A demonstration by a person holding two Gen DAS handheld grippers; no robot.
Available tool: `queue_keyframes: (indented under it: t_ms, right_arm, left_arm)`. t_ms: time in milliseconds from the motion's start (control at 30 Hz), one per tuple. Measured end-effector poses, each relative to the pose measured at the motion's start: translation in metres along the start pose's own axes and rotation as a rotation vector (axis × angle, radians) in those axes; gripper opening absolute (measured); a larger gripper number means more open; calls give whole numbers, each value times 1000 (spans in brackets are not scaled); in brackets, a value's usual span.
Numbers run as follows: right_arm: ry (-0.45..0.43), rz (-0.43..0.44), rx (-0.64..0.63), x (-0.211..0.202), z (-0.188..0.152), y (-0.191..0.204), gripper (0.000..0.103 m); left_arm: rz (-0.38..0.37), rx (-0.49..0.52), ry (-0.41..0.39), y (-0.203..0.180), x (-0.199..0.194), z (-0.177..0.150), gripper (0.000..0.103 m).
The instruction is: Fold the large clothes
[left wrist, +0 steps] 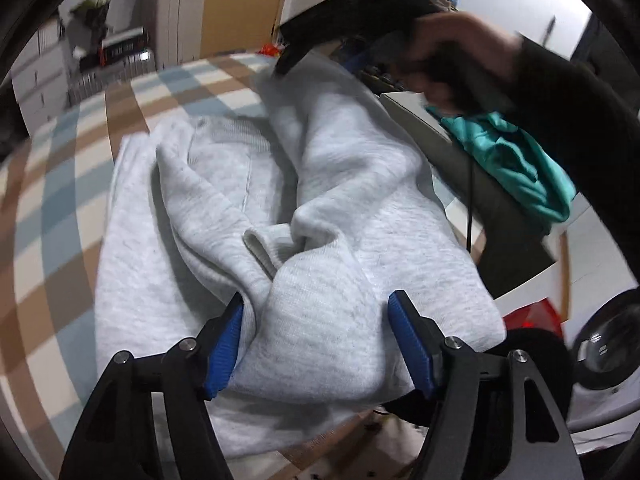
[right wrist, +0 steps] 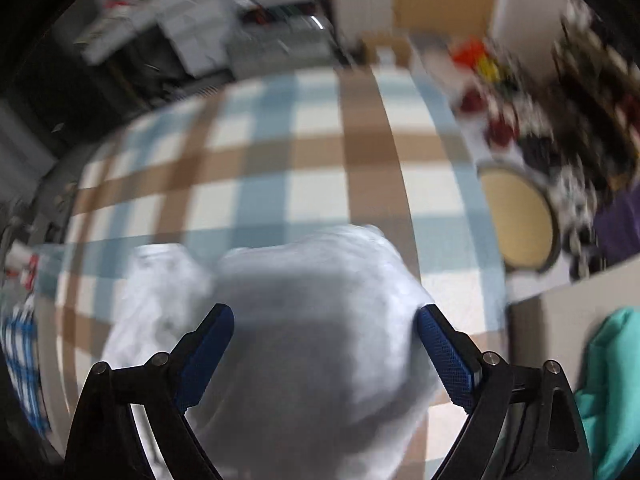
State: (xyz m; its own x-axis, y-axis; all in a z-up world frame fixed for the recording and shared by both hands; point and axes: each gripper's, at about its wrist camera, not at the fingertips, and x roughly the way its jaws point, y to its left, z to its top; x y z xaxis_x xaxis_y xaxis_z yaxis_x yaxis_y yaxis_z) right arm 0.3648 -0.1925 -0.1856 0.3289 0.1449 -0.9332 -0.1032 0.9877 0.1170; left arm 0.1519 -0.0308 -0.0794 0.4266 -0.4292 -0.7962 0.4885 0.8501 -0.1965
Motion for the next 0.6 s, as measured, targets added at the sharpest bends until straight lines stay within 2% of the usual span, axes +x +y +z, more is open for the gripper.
queue_keyframes:
  t_ms: [67, 100, 167, 233, 267, 367, 467, 600]
  right_arm:
    - [16, -11, -23, 9, -2, 1, 70]
    - [20, -17, -46, 13, -2, 2, 47]
    - [-26, -9, -106, 10, -8, 4, 33]
    - [-124, 33, -123, -10, -16, -5, 23]
    - [-165, 59, -102, -20, -19, -13, 21]
    - [-290, 151, -33, -62, -34, -37, 15]
    - [-376, 208, -31, -106, -48, -42, 13]
    - [-462, 239, -71, -157, -60, -26, 12]
  left_arm:
    - [67, 30, -25, -5, 1, 0, 68]
    - [85, 27, -31, 0, -5, -4, 68]
    - [95, 11, -41, 0, -2, -5, 68]
    - [74, -34, -36, 8, -3, -5, 65]
    - [45, -72, -37, 13, -5, -5, 51]
    - [-10, -136, -58, 26, -18, -5, 29]
    - [-65, -161, -91, 30, -38, -9, 19]
    - [-47, -115, -155, 23, -63, -14, 17]
